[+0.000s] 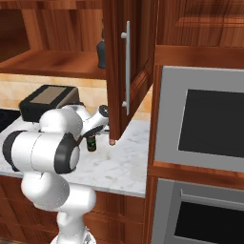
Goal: Sort all alcoholic drinks to one cabinet, and non-alcoholic drinks to the other.
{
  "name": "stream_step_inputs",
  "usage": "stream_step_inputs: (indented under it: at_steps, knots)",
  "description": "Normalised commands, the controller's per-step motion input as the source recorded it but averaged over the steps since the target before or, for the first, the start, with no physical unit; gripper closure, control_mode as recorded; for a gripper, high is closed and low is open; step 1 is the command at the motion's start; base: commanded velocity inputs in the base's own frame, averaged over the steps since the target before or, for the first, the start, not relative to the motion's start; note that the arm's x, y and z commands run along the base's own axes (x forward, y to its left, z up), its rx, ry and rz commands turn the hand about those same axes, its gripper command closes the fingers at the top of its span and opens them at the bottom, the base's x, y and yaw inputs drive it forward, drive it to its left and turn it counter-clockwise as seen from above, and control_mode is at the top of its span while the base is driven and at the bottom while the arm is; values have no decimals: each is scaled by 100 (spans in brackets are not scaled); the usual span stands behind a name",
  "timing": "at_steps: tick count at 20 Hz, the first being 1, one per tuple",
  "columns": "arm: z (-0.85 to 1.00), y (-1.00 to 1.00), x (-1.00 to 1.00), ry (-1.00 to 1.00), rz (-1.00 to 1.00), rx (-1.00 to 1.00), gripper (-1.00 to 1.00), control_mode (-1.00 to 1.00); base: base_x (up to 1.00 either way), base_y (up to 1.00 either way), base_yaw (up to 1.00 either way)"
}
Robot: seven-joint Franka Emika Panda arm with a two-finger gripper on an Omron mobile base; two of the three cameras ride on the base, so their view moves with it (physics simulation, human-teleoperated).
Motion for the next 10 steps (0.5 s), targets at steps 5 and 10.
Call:
stream_step_inputs:
  at_steps: [5,10]
  knots:
    - [-9,0,8,0,2,0,-100,-100,0,0,0]
    - [-13,18,0,0,3,0,100,-100,0,0,0]
